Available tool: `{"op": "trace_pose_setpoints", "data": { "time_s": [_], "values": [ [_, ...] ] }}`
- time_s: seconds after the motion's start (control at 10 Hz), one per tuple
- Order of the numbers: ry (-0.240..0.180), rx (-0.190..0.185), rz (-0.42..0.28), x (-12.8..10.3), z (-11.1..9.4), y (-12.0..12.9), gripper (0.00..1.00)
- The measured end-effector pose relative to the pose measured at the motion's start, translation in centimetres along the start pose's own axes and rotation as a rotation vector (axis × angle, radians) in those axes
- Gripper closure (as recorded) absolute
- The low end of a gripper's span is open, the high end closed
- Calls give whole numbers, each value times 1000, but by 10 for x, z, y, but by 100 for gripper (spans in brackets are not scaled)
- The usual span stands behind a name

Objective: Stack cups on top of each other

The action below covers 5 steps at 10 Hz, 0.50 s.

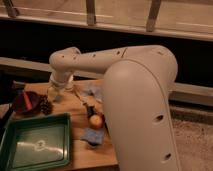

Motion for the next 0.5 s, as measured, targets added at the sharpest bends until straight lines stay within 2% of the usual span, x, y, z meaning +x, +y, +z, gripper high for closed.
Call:
{"op": "trace_pose_setpoints", "data": {
  "time_s": [0.3,0.5],
  "values": [
    [0,1,1,1,-1,-1,36],
    [-17,8,4,2,2,-1,36]
  ]
}}
